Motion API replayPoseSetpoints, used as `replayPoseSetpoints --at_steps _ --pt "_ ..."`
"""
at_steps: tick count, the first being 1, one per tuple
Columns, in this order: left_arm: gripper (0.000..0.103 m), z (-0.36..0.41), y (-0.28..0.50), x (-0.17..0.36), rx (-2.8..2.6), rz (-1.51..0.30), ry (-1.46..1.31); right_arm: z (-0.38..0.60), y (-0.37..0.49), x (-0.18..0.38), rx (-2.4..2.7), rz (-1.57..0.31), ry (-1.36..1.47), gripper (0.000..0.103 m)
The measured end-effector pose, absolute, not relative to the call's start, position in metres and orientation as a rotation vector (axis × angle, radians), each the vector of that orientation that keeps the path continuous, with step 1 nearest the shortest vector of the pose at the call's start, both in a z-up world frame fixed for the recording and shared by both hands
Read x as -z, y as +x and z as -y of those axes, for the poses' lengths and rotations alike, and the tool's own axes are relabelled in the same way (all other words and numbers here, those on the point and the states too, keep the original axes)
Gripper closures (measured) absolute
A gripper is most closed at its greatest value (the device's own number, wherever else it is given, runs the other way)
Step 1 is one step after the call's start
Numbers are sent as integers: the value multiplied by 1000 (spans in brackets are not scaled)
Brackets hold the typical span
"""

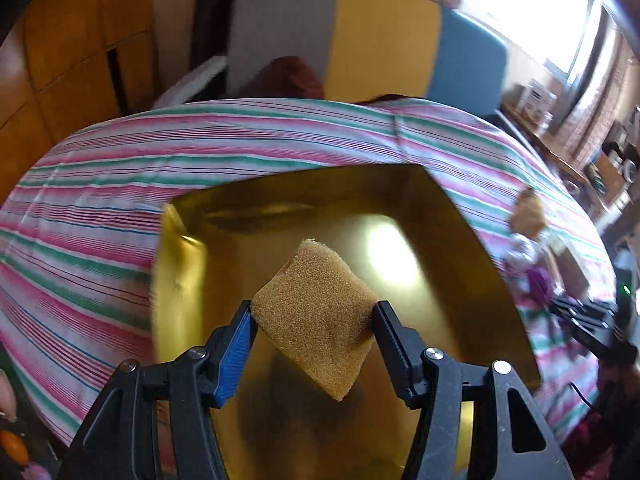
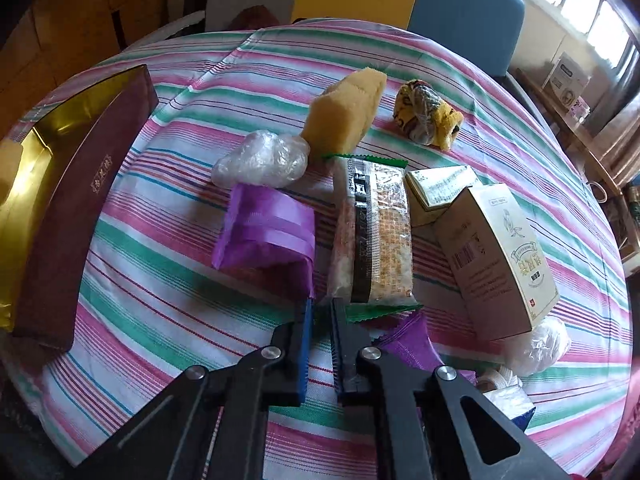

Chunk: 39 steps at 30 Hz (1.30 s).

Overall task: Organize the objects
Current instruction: 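Carry the yellow sponge over the gold tray and release it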

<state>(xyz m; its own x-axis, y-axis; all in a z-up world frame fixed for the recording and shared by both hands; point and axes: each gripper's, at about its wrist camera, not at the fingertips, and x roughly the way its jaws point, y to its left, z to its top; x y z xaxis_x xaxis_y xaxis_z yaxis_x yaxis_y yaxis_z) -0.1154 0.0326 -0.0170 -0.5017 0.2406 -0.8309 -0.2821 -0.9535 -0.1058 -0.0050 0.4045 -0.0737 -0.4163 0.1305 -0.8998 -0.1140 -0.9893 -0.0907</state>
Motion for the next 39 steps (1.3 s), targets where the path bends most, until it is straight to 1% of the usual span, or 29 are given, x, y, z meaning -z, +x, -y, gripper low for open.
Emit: replayPoseSetpoints --at_steps 1,2,3,4,5,6,8,11,14,16,19,20,25,30,34,35,37,38,39 --pt "42 -28 -121 18 -2491 -56 -1376 -404 -5 73 -2531 12 -1610 93" --pt "42 -24 -126 20 -2495 -54 -1382 -404 -6 73 -2539 2 -1609 89" --pt "42 -20 -130 22 -2506 -64 -1382 -404 -6 72 -2541 -4 -1603 80" --pt "42 -19 -135 24 -2514 -76 -1384 -405 -5 72 -2540 -8 -1597 75" --pt "42 -16 -140 27 -2519 -91 -1389 -405 -6 71 -2540 -12 -1591 66" --pt "42 -15 -144 30 -2521 -100 -1392 -404 -4 70 -2540 -14 -1585 64" --pt "42 -17 -154 35 -2530 -128 -1394 -401 -1 68 -2540 -22 -1576 62" --pt "40 -9 -167 38 -2548 -150 -1407 -403 0 67 -2543 -36 -1560 50" --pt "37 -6 -183 40 -2605 -200 -1417 -403 1 65 -2551 -42 -1548 47" --pt "31 -5 -189 42 -2601 -206 -1425 -403 2 63 -2562 -38 -1529 42" --pt "23 -8 -191 41 -2611 -237 -1405 -401 3 59 -2585 -31 -1496 36" --pt "22 -8 -192 41 -2608 -237 -1400 -401 3 58 -2587 -27 -1489 32" --pt "19 -2 -199 40 -2597 -173 -1407 -396 2 54 -2610 -3 -1455 26" --pt "19 5 -190 29 -2605 -115 -1348 -387 -11 52 -2644 44 -1431 26" --pt "19 15 -177 12 -2627 -52 -1283 -377 -30 65 -2647 42 -1479 27" --pt "19 19 -173 8 -2628 -41 -1278 -377 -36 71 -2640 13 -1497 29" --pt "19 26 -164 3 -2638 -28 -1269 -378 -42 82 -2605 -30 -1557 57" --pt "19 30 -157 0 -2643 -16 -1261 -379 -42 81 -2622 -49 -1535 59" --pt "19 32 -152 -1 -2643 -8 -1260 -380 -42 80 -2626 -59 -1547 65"
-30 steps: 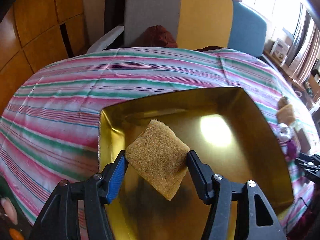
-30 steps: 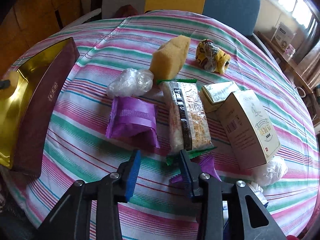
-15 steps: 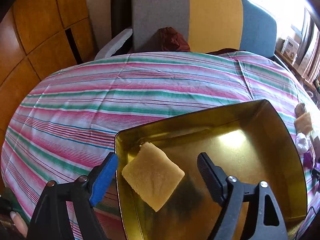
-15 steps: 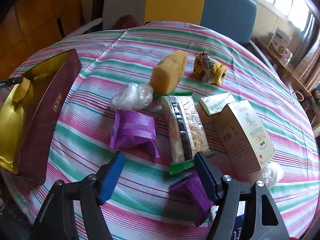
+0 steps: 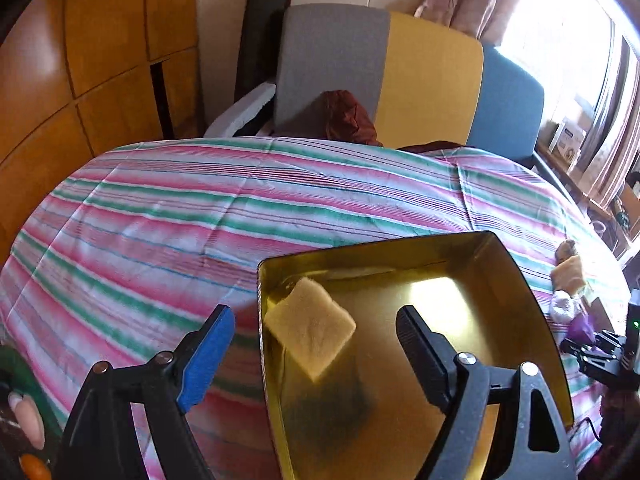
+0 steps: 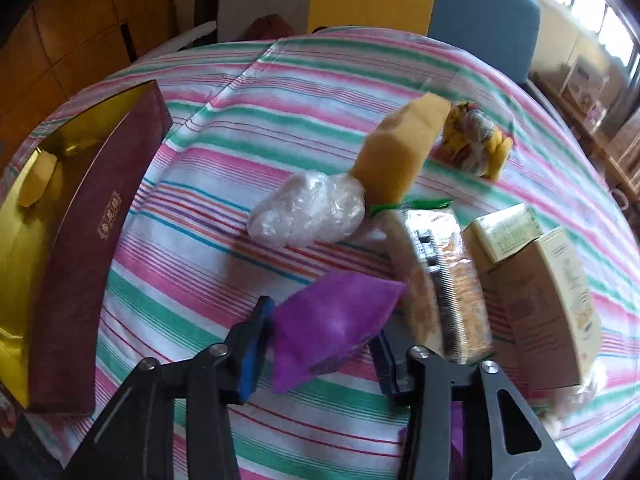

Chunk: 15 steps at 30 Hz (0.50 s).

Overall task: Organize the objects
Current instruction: 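Carry the yellow sponge over the gold tray and release it, then grasp the purple snack packet with the right gripper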

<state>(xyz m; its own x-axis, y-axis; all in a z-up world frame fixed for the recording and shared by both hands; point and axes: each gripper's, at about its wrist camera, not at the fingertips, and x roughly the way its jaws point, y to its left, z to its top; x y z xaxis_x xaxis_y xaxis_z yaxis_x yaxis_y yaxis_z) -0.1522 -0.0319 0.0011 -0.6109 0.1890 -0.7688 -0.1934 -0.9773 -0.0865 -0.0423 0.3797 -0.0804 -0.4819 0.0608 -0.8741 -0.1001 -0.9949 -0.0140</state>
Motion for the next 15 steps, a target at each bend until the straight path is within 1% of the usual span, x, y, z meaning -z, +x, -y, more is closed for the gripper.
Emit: replayPoseSetpoints --at_steps 5,7,8,9,15 --pt "19 48 -118 3 -2653 88 -1287 -380 -41 81 -2637 -68 -1554 66" --pt "19 53 -104 7 -2658 123 -1300 -382 -43 81 -2639 -96 -1567 62" --pt "19 55 -97 9 -2655 133 -1311 -383 -42 81 -2627 -110 -1573 49" --pt "19 57 -89 13 -2647 144 -1324 -384 -42 81 -2616 -116 -1574 34" --pt "19 62 -55 24 -2621 188 -1367 -383 -35 76 -2616 -89 -1546 31"
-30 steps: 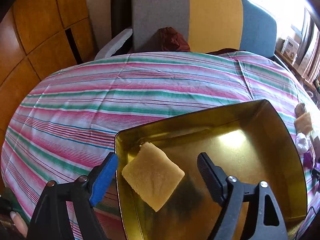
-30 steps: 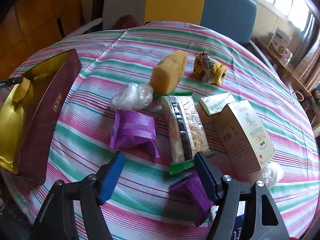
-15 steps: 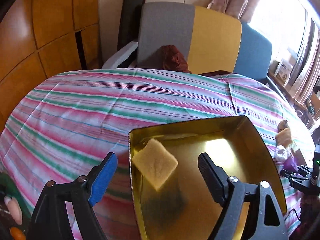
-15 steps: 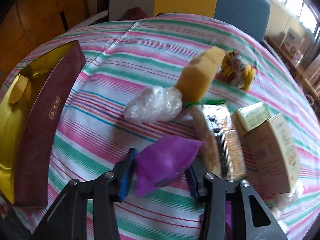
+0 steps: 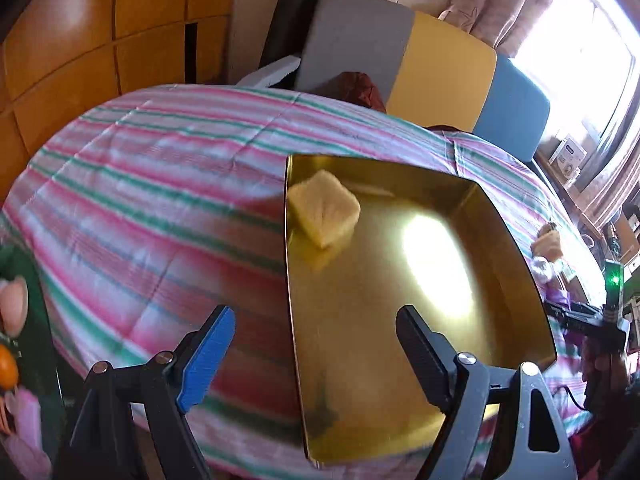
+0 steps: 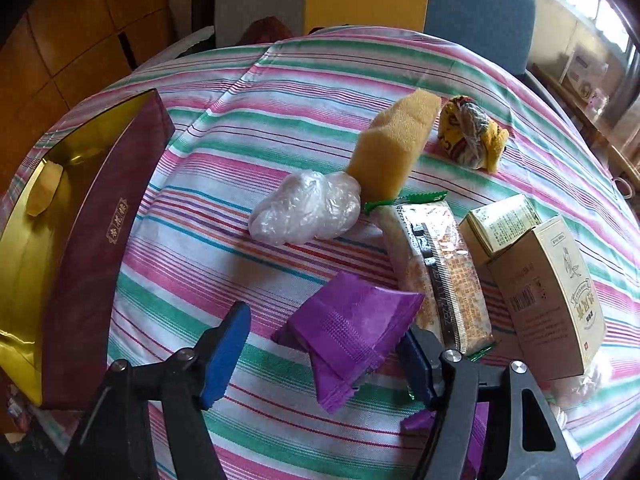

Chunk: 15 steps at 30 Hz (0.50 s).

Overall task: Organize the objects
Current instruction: 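Grasp the purple snack packet with the right gripper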

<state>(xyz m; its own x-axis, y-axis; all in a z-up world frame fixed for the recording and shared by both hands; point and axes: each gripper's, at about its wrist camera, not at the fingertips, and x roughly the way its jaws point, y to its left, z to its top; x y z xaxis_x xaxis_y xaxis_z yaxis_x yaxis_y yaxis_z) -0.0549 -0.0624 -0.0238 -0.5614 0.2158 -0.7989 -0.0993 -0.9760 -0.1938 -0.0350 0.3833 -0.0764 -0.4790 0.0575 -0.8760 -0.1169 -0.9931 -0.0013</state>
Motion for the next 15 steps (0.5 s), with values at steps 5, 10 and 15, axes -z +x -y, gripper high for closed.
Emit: replayPoseSetpoints --at_steps 5,10,15 --pt "19 60 -41 27 -2590 222 -1377 -385 -30 73 -2612 -76 -1542 37" --pt "19 53 -34 22 -2572 226 -1361 -379 -29 75 -2609 -48 -1556 68" --pt "19 37 -27 14 -2549 192 -1316 -376 -25 70 -2618 -74 -1544 68"
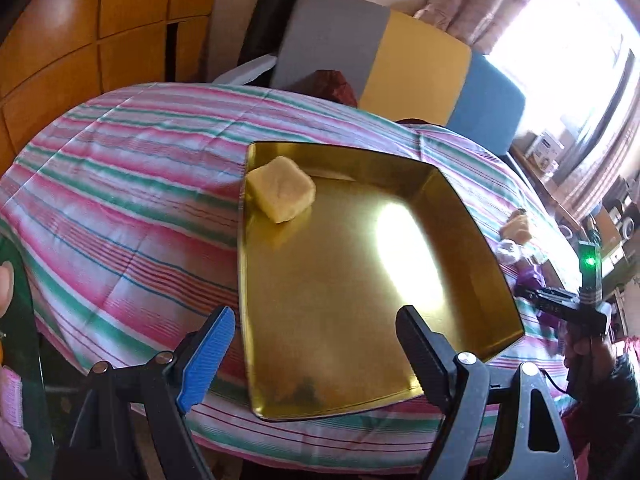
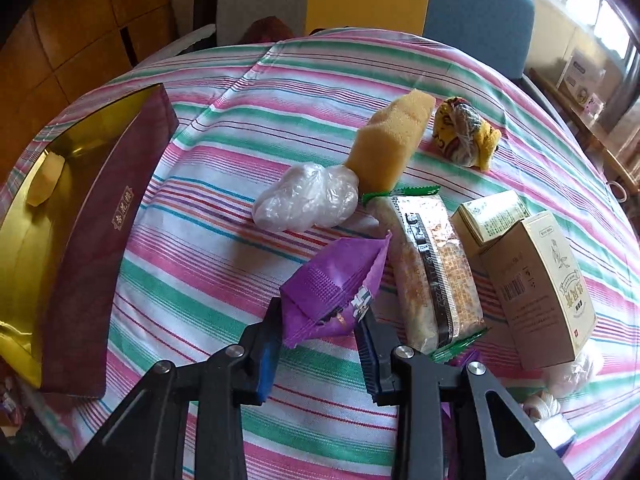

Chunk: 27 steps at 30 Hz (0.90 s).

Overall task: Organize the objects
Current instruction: 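Grasp the purple snack packet with the right gripper, then carry the purple packet into the gold tray beside the sponge and release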

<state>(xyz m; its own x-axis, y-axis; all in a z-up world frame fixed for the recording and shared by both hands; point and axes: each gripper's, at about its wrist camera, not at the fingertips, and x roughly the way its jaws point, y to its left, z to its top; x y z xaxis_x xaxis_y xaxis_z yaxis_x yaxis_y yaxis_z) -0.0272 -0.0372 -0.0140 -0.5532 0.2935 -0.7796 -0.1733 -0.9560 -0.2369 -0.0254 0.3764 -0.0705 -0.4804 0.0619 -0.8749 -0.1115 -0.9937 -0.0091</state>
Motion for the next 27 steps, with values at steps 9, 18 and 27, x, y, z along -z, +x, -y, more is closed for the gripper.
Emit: replayPoseSetpoints --at_steps 9,18,27 --pt "19 32 -25 11 -2553 178 -1280 -319 -19 6 -2840 -89 -1444 68" --pt "19 75 -24 17 -2619 252 -1308 -156 -79 12 -3071 39 -1772 68" --pt "19 120 -29 28 -2673 379 -1368 -50 -145 63 -2981 -4 -2083 65"
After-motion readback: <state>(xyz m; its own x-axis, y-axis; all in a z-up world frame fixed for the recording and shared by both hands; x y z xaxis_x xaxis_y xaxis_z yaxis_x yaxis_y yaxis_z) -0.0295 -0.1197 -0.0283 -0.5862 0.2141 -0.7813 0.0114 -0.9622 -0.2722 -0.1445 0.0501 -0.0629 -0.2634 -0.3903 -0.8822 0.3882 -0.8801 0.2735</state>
